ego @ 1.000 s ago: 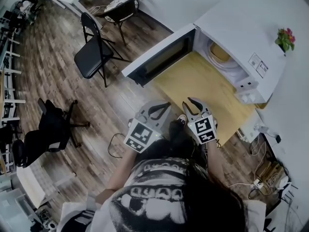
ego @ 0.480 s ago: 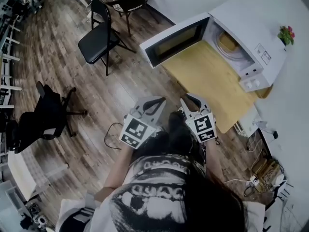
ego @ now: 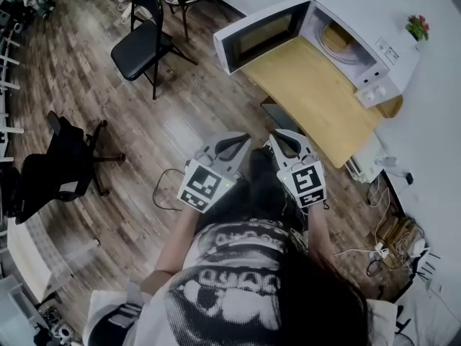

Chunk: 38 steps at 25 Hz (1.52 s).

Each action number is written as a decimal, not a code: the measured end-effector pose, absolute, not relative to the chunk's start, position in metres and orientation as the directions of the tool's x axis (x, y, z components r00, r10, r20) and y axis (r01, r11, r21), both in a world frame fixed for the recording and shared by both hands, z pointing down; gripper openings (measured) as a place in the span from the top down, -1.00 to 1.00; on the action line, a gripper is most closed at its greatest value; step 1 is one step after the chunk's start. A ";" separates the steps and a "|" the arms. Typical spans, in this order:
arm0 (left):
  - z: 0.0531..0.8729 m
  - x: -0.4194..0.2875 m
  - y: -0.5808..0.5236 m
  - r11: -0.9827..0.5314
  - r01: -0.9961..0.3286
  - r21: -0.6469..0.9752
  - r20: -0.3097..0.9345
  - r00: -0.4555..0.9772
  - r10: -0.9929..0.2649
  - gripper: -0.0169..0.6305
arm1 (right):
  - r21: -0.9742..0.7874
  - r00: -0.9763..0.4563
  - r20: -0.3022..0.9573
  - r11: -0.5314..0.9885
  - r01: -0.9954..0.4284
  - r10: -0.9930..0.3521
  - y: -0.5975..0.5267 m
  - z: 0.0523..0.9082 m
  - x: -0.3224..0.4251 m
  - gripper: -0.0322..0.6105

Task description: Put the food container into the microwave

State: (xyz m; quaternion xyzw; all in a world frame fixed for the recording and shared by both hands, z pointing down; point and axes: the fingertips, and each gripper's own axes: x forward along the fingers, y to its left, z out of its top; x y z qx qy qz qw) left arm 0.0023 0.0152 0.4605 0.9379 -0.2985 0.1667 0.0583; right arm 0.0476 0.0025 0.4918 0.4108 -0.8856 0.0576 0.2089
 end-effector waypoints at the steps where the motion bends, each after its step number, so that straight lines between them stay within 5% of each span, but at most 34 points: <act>1: 0.461 0.002 0.020 -0.818 -0.576 0.010 0.345 0.770 -0.537 0.95 | 0.071 -0.576 0.416 0.656 -0.751 -0.704 0.008 0.491 0.046 0.89; 38: 0.448 -0.001 0.057 -0.825 -0.565 -0.029 0.306 0.780 -0.546 0.95 | 0.114 -0.623 0.313 0.679 -0.725 -0.717 0.047 0.455 0.034 0.89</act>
